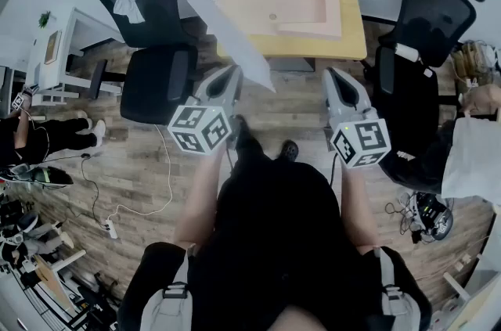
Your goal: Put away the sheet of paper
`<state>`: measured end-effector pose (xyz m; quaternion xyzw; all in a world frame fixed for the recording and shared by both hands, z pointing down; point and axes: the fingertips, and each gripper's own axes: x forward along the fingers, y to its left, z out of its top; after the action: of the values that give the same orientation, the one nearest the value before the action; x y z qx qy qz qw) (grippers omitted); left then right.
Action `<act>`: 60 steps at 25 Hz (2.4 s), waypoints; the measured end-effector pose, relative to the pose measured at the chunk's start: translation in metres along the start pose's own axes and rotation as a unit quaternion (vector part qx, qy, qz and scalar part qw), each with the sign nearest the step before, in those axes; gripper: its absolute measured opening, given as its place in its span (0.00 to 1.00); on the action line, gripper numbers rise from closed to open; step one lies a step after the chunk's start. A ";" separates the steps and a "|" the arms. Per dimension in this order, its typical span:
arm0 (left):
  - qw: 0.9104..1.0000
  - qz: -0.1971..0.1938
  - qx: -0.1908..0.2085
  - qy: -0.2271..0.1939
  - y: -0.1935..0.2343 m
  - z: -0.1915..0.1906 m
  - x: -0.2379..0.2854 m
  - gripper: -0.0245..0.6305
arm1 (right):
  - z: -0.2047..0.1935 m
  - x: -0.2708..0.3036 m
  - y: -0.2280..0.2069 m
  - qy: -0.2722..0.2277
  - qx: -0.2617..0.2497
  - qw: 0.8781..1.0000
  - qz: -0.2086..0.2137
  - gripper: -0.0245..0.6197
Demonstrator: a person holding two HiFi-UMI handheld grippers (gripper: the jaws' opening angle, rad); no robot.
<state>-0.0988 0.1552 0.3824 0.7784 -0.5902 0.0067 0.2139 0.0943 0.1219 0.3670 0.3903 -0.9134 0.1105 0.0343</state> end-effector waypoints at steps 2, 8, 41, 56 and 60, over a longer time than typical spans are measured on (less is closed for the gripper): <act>1.000 0.001 -0.002 0.001 -0.001 0.000 -0.004 0.05 | 0.002 -0.004 0.002 -0.005 -0.002 1.000 0.000 0.04; 1.000 0.004 -0.009 0.001 -0.001 -0.005 -0.010 0.05 | -0.003 -0.009 0.006 0.012 -0.017 1.000 -0.007 0.04; 0.995 -0.086 -0.035 0.048 0.102 0.028 0.096 0.05 | 0.013 0.117 0.038 0.033 -0.032 0.999 0.014 0.04; 0.979 -0.165 -0.024 0.113 0.164 0.035 0.181 0.05 | 0.013 0.195 0.041 0.016 0.003 0.999 -0.037 0.04; 0.976 -0.174 -0.025 0.128 0.169 0.034 0.199 0.05 | 0.015 0.203 0.030 0.015 0.020 0.999 -0.044 0.04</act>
<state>-0.2022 -0.0747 0.4584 0.8562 -0.4138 0.0544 0.3046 -0.0682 -0.0045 0.3776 0.4290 -0.8923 0.1330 0.0449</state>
